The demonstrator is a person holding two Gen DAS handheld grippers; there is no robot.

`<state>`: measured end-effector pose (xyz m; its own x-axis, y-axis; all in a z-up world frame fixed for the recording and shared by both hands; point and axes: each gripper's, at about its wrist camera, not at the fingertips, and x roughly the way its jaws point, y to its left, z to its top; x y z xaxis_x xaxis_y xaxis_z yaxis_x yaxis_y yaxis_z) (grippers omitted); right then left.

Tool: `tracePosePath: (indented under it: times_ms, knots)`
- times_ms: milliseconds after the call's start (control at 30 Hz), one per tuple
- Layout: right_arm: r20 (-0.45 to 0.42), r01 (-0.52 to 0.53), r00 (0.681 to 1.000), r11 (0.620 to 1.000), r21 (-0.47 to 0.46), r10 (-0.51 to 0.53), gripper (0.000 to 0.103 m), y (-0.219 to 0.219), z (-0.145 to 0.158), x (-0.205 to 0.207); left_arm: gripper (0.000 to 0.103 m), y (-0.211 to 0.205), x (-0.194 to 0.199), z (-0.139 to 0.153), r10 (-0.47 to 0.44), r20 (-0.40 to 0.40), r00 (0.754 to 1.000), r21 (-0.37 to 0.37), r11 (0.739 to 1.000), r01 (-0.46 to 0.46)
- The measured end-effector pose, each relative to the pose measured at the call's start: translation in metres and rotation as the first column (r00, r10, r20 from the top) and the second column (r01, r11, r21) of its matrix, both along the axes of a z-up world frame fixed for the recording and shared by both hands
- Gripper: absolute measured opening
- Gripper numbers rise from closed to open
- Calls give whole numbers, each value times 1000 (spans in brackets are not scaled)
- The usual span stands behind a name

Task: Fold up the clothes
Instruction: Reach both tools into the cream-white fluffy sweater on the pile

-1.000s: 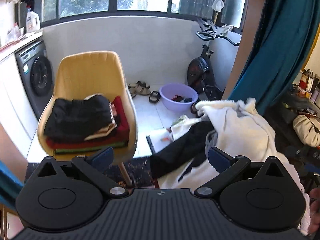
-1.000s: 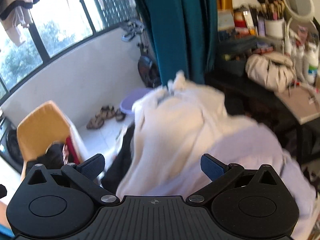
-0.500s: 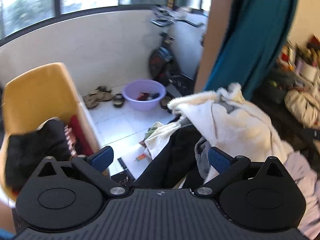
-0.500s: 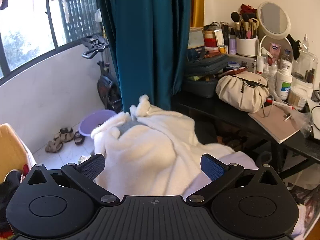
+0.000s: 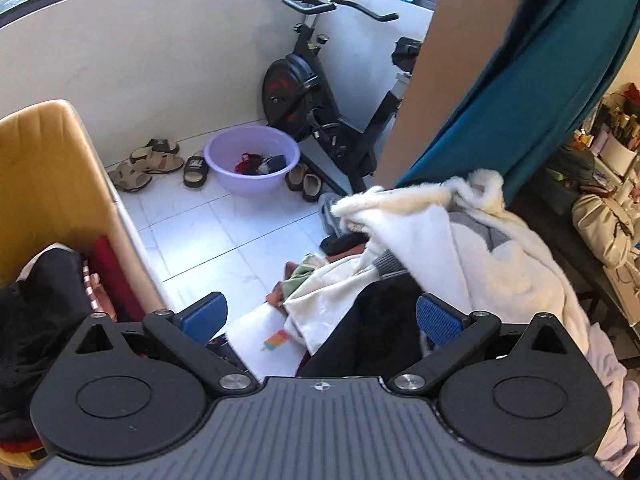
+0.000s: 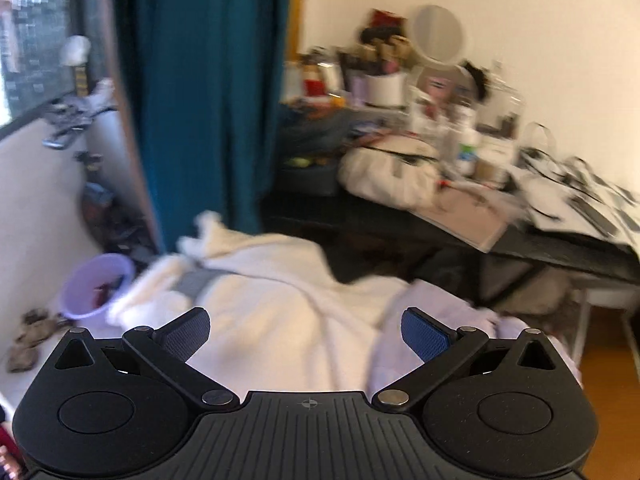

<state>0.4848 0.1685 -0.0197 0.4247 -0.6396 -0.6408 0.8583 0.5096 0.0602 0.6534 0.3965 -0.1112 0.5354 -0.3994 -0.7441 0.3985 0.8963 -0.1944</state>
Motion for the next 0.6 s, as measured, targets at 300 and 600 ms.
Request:
tracePosePath:
  times_ms: [300, 600]
  knots:
    - [1, -15, 1000, 998, 53, 15, 102, -32, -29, -5, 103, -27, 14, -45, 37, -156, 987, 64, 998, -27]
    - [25, -129, 992, 986, 102, 127, 102, -117, -59, 38, 103, -82, 30, -23, 34, -55, 998, 63, 998, -30]
